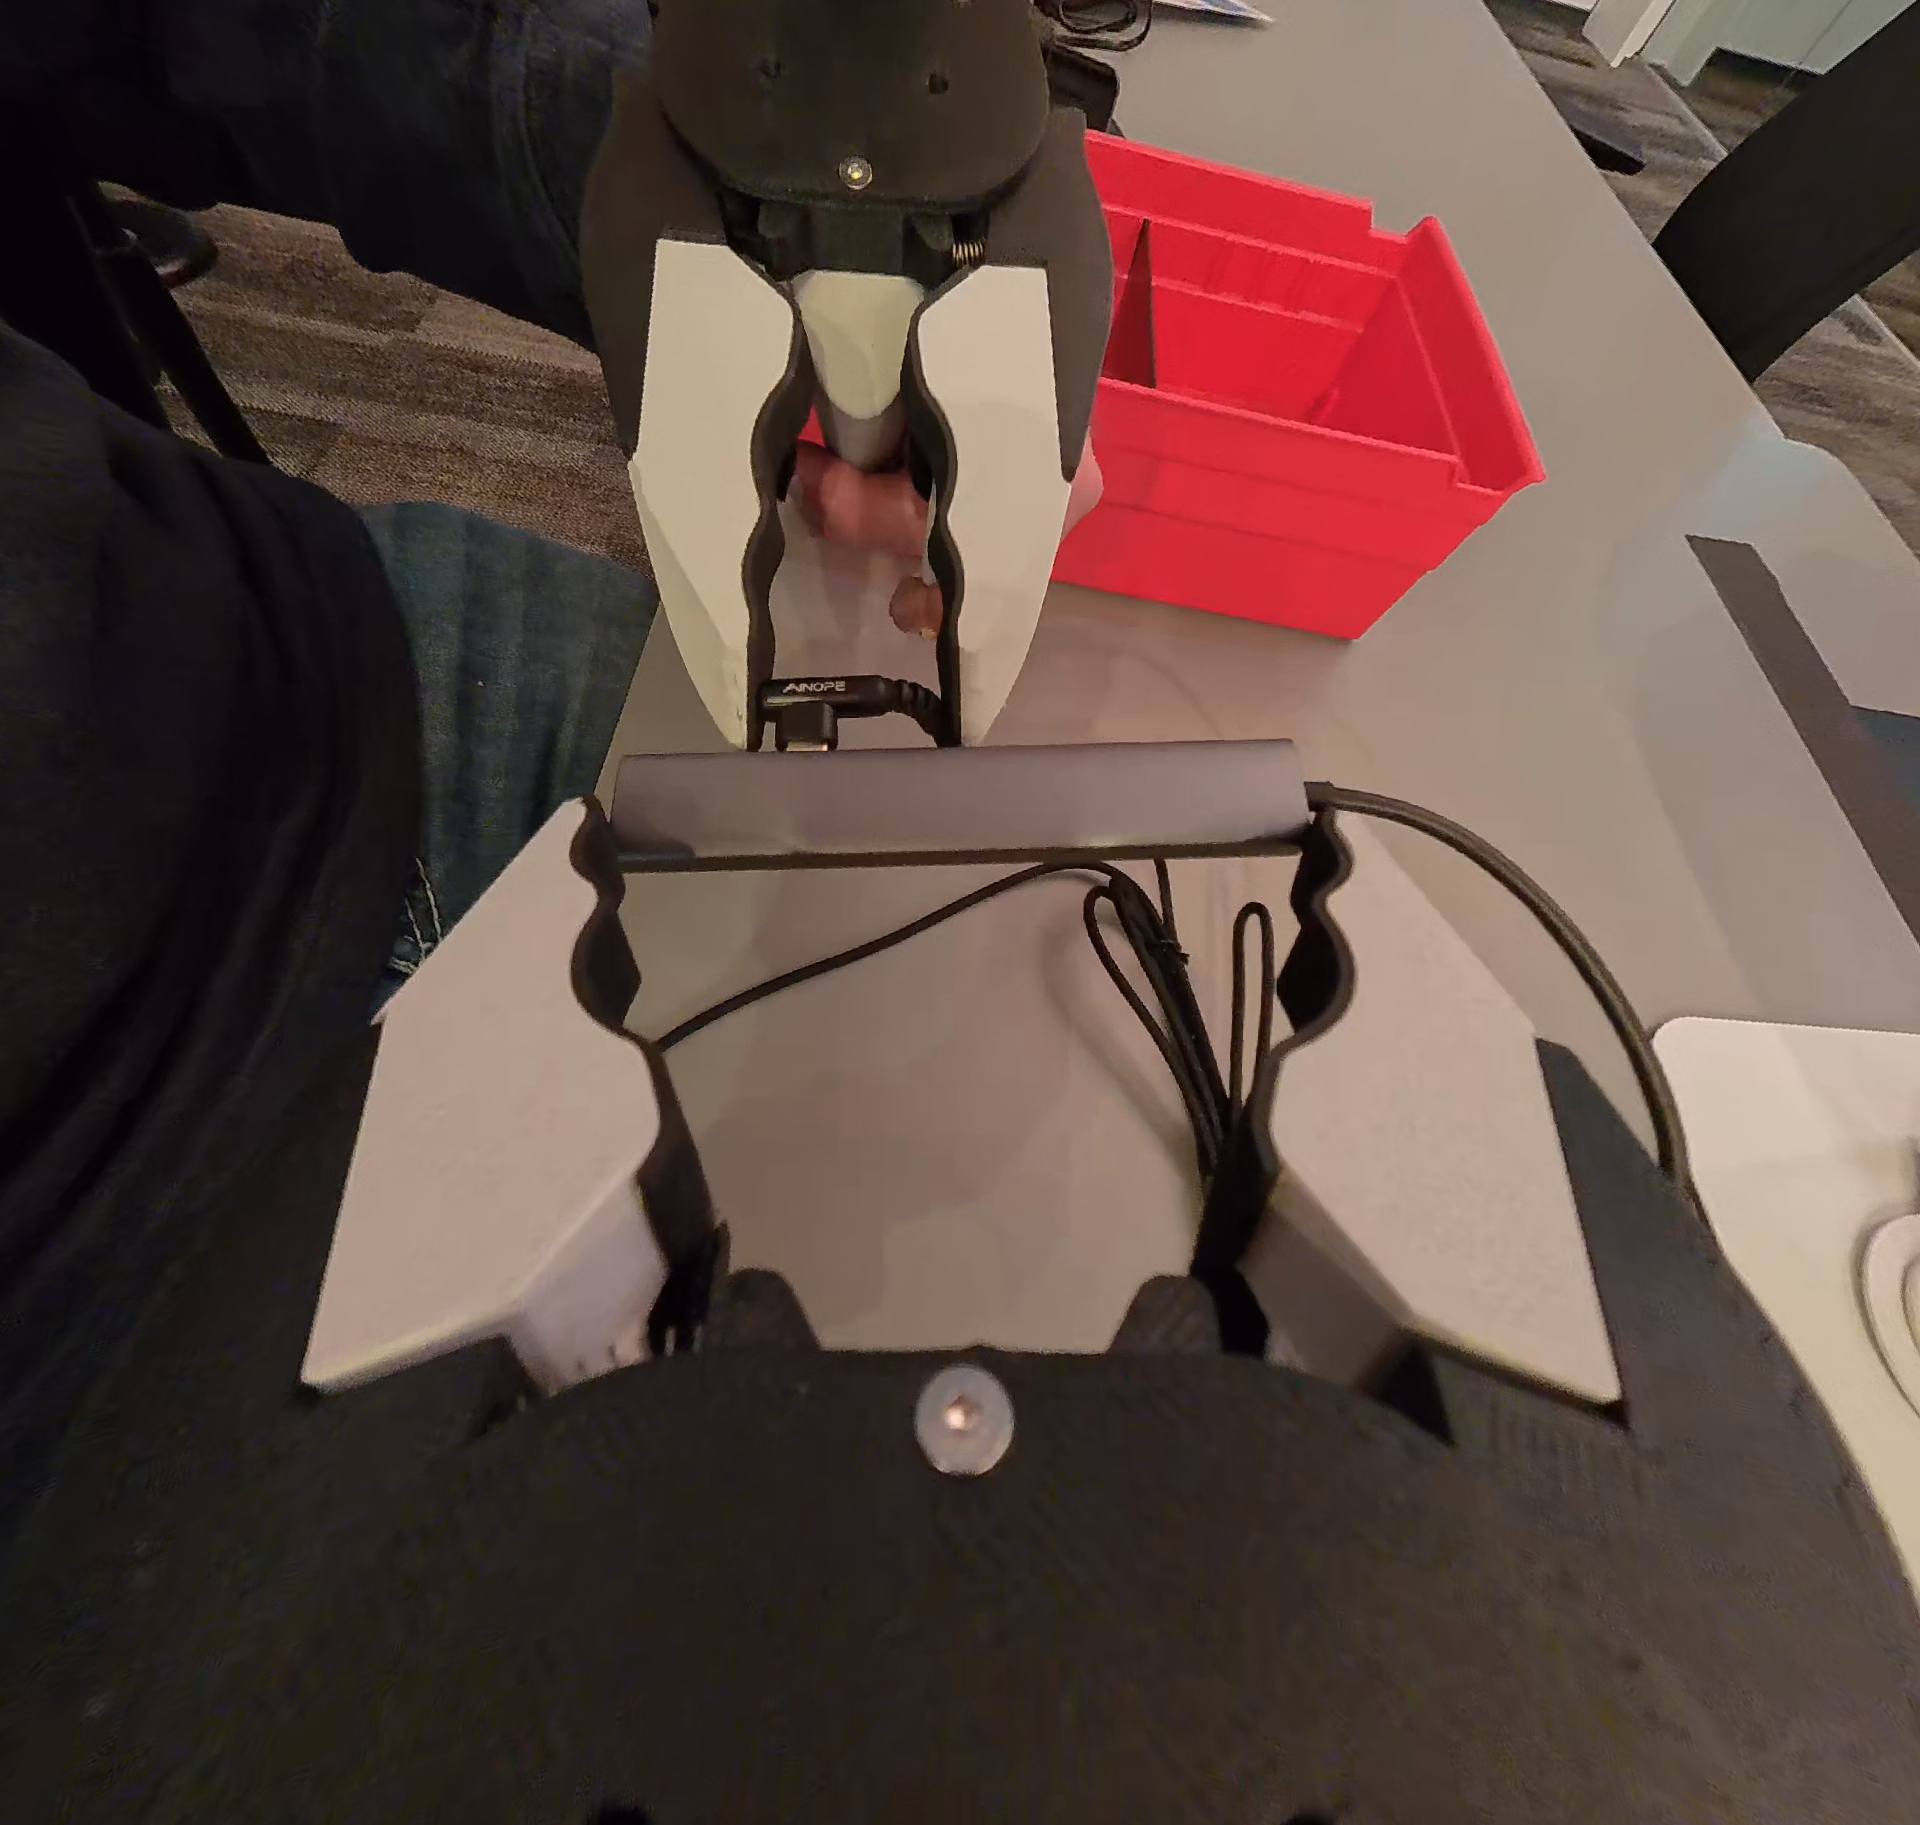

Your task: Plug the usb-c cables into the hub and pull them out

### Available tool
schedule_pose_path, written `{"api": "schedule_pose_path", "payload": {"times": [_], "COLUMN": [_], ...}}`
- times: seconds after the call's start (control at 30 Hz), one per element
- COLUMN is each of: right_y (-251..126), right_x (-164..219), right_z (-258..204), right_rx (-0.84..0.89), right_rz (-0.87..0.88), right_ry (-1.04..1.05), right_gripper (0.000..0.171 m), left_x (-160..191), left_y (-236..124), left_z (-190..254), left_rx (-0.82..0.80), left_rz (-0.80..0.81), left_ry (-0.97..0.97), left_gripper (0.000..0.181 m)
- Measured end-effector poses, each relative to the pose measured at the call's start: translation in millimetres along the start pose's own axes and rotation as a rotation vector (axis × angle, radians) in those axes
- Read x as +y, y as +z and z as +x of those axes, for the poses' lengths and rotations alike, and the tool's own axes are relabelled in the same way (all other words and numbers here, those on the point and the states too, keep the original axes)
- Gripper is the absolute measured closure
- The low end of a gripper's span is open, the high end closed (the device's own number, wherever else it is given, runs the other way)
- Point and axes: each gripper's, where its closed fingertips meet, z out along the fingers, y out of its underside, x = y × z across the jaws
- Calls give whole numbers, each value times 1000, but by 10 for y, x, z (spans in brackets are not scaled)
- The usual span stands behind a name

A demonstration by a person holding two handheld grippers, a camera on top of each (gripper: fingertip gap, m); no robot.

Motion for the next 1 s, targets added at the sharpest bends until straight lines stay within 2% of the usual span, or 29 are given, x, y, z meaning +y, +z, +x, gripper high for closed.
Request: {"api": "schedule_pose_path", "payload": {"times": [0.2, 0.27, 0.3, 0.33, 0.4, 0.47, 0.53, 0.63, 0.73, 0.77, 1.0], "right_y": [-16, -72, -115, -136, -99, -88, -165, -307, -386, -385, -190], "right_x": [-38, -115, -186, -245, -241, -138, -69, 57, 136, 177, 262], "right_z": [0, 151, 188, 173, 136, 181, 308, 438, 322, 274, 27], "right_rx": [-2, 80, 83, 61, 48, 85, 148, 224, 180, 163, 80], "right_rz": [30, 81, 134, 174, 158, 117, 130, 128, 109, 99, 126], "right_ry": [16, 38, 40, 40, 39, 37, 96, 148, 186, 201, 220], "right_gripper": [46, 127, 147, 152, 140, 145, 135, 134, 128, 121, 48], "left_x": [-14, -11, -40, -66, -91, -8, 43, 104, 97, 82, 28], "left_y": [26, 83, 161, 241, 310, 287, 241, 254, 270, 265, 234], "left_z": [8, 174, 281, 352, 305, 172, 41, -52, -75, -93, -108], "left_rx": [0, 78, 94, 103, 93, 66, 32, -1, -9, -15, -2], "left_rz": [24, 19, 29, 28, 53, 50, 59, 53, 64, 74, 98], "left_ry": [-16, 11, 44, 43, -13, -32, -66, -76, -80, -84, -112], "left_gripper": [144, 143, 143, 143, 144, 144, 144, 144, 144, 144, 144]}}
